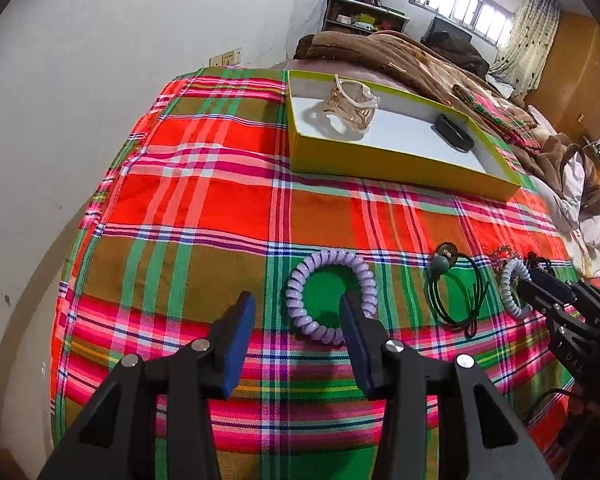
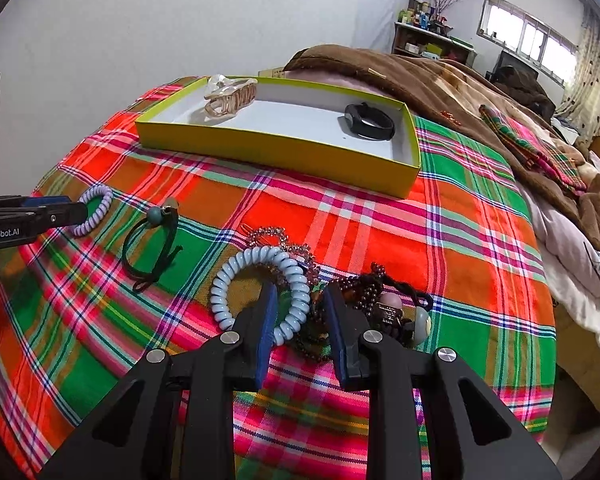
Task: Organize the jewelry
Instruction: 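Grasp the lavender coil hair tie with the left gripper while the right gripper approaches the blue coil, then grasp the light blue coil hair tie with the right gripper while the left gripper holds the lavender tie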
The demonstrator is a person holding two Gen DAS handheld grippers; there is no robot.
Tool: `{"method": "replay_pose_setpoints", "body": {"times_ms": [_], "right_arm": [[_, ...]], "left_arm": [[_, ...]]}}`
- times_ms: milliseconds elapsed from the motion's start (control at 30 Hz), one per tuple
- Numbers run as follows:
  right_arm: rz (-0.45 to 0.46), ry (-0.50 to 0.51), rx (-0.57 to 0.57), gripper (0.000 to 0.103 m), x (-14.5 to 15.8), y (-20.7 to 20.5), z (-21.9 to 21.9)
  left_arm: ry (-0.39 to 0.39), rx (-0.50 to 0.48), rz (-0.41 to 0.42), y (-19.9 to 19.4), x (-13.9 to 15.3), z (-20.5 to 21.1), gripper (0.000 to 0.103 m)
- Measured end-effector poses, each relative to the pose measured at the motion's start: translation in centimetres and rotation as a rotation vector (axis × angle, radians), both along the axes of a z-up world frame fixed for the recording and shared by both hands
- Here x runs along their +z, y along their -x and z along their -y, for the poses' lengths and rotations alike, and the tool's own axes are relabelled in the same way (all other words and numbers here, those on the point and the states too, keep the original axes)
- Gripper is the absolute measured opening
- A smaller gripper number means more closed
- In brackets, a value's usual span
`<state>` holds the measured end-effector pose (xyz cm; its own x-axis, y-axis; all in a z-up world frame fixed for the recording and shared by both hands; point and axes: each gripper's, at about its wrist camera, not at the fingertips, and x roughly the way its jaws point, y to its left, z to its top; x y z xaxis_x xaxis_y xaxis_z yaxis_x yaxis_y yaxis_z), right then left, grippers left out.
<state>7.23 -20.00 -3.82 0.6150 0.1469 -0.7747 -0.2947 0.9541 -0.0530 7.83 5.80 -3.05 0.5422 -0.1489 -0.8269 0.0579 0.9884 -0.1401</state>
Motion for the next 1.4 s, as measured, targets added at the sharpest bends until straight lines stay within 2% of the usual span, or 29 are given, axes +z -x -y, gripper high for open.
{"method": "replay_pose_setpoints", "body": {"times_ms": [200, 433, 567, 833, 1067, 1133, 1200, 1300, 1400], "right_arm": [[0.013, -0.006, -0.003, 0.019, 0.1, 0.1, 0.1], [0.029, -0.012, 0.006, 0.010, 0.4, 0.3, 0.1], [0.042, -0.019, 0.007, 0.010, 0.7, 0.3, 0.2], [0.063, -0.064, 0.001, 0.009, 1.5, 0.4, 0.7], [0.083, -0.101, -0.011, 0.009, 2.2, 0.4, 1.1], [0.087, -0.114, -0.006, 0.004, 2.4, 0.4, 1.2], [0.093, -0.127, -0.006, 0.004, 2.7, 0.4, 1.2], [0.096, -0.122, -0.002, 0.004, 2.8, 0.3, 1.1], [0.057, -0.096, 0.034, 0.004, 2.2, 0.1, 0.8]], "left_arm": [[-0.041, 0.017, 0.006, 0.1, 0.0, 0.0, 0.030], [-0.012, 0.044, 0.001, 0.2, 0.0, -0.9, 0.020], [-0.003, 0.049, -0.004, 0.2, 0.0, -1.1, 0.011], [0.037, 0.048, -0.007, 0.4, 0.2, -1.3, 0.010], [0.058, 0.041, 0.021, 0.5, 1.3, -1.3, 0.010], [0.074, 0.033, 0.025, 0.5, 1.6, -1.3, 0.010], [0.081, 0.031, 0.037, 0.5, 2.0, -1.3, 0.010], [0.083, 0.039, 0.045, 0.5, 2.3, -1.3, 0.010], [0.075, 0.040, 0.036, 0.3, 2.0, -1.3, 0.010]]}}
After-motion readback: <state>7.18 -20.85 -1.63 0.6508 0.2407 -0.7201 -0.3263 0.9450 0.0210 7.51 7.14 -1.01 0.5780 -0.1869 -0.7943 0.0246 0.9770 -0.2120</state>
